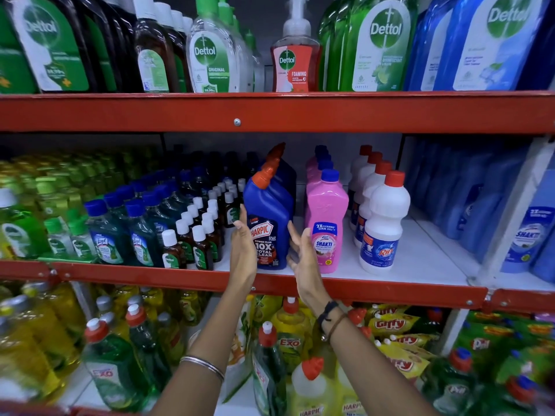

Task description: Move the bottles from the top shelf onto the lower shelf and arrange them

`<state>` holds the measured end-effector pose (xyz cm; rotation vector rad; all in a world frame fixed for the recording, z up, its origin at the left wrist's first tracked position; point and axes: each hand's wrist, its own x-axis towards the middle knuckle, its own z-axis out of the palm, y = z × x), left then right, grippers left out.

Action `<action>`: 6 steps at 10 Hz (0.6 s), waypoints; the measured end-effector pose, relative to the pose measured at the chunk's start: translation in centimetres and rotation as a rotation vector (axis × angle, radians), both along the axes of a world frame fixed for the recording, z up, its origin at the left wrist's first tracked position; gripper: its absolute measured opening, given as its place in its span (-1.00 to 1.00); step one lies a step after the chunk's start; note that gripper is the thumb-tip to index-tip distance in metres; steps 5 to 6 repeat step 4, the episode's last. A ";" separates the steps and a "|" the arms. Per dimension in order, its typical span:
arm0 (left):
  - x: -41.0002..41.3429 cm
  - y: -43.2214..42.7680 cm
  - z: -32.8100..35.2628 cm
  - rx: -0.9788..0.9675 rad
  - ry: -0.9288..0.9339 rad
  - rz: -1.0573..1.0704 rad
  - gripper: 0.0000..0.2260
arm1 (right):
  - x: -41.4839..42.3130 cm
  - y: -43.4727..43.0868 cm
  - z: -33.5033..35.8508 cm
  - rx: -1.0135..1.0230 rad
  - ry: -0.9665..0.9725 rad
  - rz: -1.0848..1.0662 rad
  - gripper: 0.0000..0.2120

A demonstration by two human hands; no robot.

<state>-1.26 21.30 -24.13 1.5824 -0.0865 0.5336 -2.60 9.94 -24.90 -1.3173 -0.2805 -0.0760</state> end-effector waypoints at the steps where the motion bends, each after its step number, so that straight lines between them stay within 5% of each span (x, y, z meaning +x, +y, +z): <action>1: 0.0 -0.1 -0.2 0.047 -0.025 0.017 -0.40 | 0.1 0.0 0.0 0.019 0.010 -0.001 -0.30; 3: -0.2 -0.3 -0.2 0.095 -0.009 0.090 -0.27 | -0.4 -0.3 0.4 0.043 -0.008 -0.017 -0.34; 4: -0.7 -1.2 -0.5 0.007 -0.111 0.186 -0.35 | -0.8 -1.4 -0.3 0.035 -0.088 -0.124 -0.56; 6: -0.7 -1.2 -0.5 0.007 -0.111 0.186 -0.35 | -0.8 -1.4 -0.3 0.035 -0.088 -0.124 -0.56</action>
